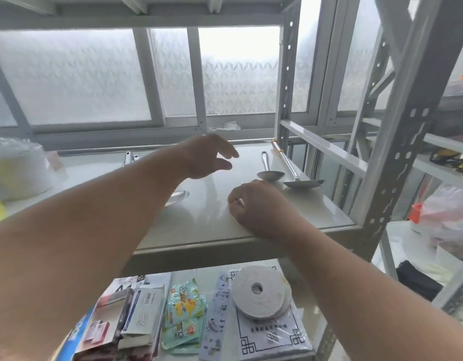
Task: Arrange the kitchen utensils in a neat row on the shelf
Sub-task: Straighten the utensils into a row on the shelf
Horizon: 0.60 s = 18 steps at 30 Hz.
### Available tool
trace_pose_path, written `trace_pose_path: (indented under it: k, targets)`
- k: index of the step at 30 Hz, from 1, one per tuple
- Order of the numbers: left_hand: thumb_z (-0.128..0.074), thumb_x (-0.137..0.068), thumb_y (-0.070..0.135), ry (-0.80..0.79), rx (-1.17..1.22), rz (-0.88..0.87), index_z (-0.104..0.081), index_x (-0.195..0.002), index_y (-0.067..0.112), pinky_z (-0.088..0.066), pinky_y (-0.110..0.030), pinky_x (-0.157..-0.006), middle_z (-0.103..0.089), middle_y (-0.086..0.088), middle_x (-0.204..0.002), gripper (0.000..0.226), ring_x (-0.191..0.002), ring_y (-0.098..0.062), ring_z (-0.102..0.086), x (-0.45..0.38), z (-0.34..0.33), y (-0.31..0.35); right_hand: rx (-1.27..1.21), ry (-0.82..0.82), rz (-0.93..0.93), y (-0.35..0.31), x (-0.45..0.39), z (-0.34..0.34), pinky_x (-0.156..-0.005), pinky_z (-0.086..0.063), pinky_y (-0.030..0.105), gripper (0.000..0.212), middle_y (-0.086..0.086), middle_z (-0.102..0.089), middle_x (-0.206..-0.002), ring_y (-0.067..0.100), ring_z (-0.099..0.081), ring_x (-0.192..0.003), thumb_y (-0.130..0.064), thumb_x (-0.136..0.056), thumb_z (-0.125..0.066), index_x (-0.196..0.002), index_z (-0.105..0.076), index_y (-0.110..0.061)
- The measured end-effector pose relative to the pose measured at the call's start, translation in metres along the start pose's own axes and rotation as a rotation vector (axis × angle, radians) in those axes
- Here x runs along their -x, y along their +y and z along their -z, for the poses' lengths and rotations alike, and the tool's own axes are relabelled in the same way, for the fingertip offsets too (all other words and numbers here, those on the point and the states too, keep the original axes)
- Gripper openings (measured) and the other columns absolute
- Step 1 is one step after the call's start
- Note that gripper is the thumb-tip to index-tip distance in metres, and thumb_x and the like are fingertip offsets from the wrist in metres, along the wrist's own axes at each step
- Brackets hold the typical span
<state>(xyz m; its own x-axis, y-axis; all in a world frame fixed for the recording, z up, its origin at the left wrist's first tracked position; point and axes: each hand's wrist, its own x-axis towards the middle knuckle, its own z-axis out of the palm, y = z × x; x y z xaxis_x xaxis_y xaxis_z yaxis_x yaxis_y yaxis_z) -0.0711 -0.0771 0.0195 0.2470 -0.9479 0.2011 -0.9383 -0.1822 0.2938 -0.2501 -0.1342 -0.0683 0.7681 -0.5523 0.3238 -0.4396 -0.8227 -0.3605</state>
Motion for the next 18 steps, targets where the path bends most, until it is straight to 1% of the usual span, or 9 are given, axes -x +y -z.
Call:
trace_pose_path:
  k: [4, 6, 8, 9, 10, 12, 14, 16, 18]
  targets:
    - [-0.075, -0.095, 0.049, 0.059, 0.009, 0.053, -0.074, -0.128, 0.038, -0.049, -0.034, -0.103, -0.073, 0.018, -0.127, 0.034, -0.107, -0.009, -0.068, 0.056, 0.031, -0.052, 0.055, 0.017, 0.032, -0.010, 0.005, 0.005, -0.093, -0.049, 0.035, 0.029, -0.005, -0.075, -0.104, 0.019, -0.062, -0.104, -0.036, -0.088, -0.052, -0.107, -0.074, -0.030]
    - [-0.065, -0.098, 0.059, 0.075, -0.011, 0.083, -0.076, -0.122, 0.037, -0.050, -0.035, -0.098, -0.074, 0.017, -0.123, 0.035, -0.105, -0.011, -0.067, 0.088, 0.040, -0.077, 0.104, -0.006, 0.029, -0.021, 0.005, 0.008, -0.095, -0.042, 0.032, 0.031, -0.008, -0.072, -0.113, 0.018, -0.059, -0.114, -0.036, -0.092, -0.055, -0.119, -0.070, -0.032]
    - [-0.046, -0.101, 0.070, 0.081, -0.045, 0.101, -0.075, -0.098, 0.031, -0.047, -0.033, -0.083, -0.072, 0.013, -0.098, 0.049, -0.091, -0.013, -0.063, 0.117, 0.045, -0.094, 0.079, -0.045, 0.026, -0.040, 0.002, 0.004, -0.098, -0.039, 0.030, 0.038, -0.009, -0.069, -0.119, 0.019, -0.056, -0.120, -0.040, -0.093, -0.055, -0.130, -0.063, -0.033]
    - [-0.037, -0.101, 0.074, 0.066, -0.049, 0.111, -0.066, -0.084, 0.027, -0.043, -0.032, -0.075, -0.066, 0.010, -0.085, 0.058, -0.083, -0.015, -0.058, 0.130, 0.046, -0.100, 0.043, -0.063, 0.053, -0.053, 0.000, -0.002, -0.100, -0.039, 0.030, 0.045, -0.008, -0.068, -0.121, 0.019, -0.056, -0.121, -0.044, -0.092, -0.057, -0.135, -0.058, -0.033]
    - [-0.031, -0.099, 0.079, 0.042, -0.036, 0.121, -0.060, -0.080, 0.026, -0.041, -0.033, -0.073, -0.062, 0.009, -0.081, 0.063, -0.080, -0.015, -0.055, 0.141, 0.045, -0.105, 0.005, -0.082, 0.098, -0.069, -0.003, -0.010, -0.103, -0.040, 0.031, 0.053, -0.006, -0.067, -0.127, 0.020, -0.055, -0.124, -0.048, -0.090, -0.058, -0.141, -0.053, -0.032]
    - [-0.033, -0.089, 0.090, -0.036, 0.031, 0.141, -0.066, -0.095, 0.034, -0.046, -0.035, -0.085, -0.067, 0.014, -0.097, 0.066, -0.094, -0.011, -0.061, 0.158, 0.039, -0.113, -0.058, -0.128, 0.181, -0.099, -0.012, -0.029, -0.110, -0.039, 0.033, 0.060, -0.002, -0.061, -0.139, 0.020, -0.053, -0.129, -0.049, -0.090, -0.057, -0.146, -0.047, -0.031]
    - [-0.043, -0.080, 0.097, -0.112, 0.059, 0.161, -0.068, -0.119, 0.048, -0.050, -0.038, -0.100, -0.070, 0.021, -0.117, 0.067, -0.110, -0.007, -0.064, 0.172, 0.031, -0.120, -0.080, -0.136, 0.220, -0.122, -0.024, -0.047, -0.111, -0.038, 0.033, 0.051, 0.001, -0.061, -0.140, 0.021, -0.053, -0.130, -0.039, -0.092, -0.057, -0.143, -0.054, -0.029]
    - [-0.047, -0.078, 0.095, -0.103, -0.003, 0.154, -0.065, -0.126, 0.050, -0.053, -0.041, -0.100, -0.071, 0.020, -0.116, 0.068, -0.109, -0.006, -0.065, 0.180, 0.024, -0.128, -0.117, -0.134, 0.221, -0.139, -0.036, -0.059, -0.109, -0.040, 0.032, 0.043, 0.001, -0.065, -0.134, 0.021, -0.056, -0.125, -0.030, -0.092, -0.059, -0.135, -0.062, -0.030]
    - [-0.047, -0.081, 0.089, -0.016, -0.075, 0.179, -0.061, -0.130, 0.050, -0.054, -0.042, -0.099, -0.071, 0.018, -0.117, 0.064, -0.109, -0.011, -0.066, 0.186, 0.018, -0.140, -0.128, -0.132, 0.241, -0.152, -0.046, -0.068, -0.101, -0.045, 0.032, 0.033, 0.003, -0.070, -0.122, 0.022, -0.061, -0.115, -0.028, -0.093, -0.061, -0.125, -0.068, -0.031]
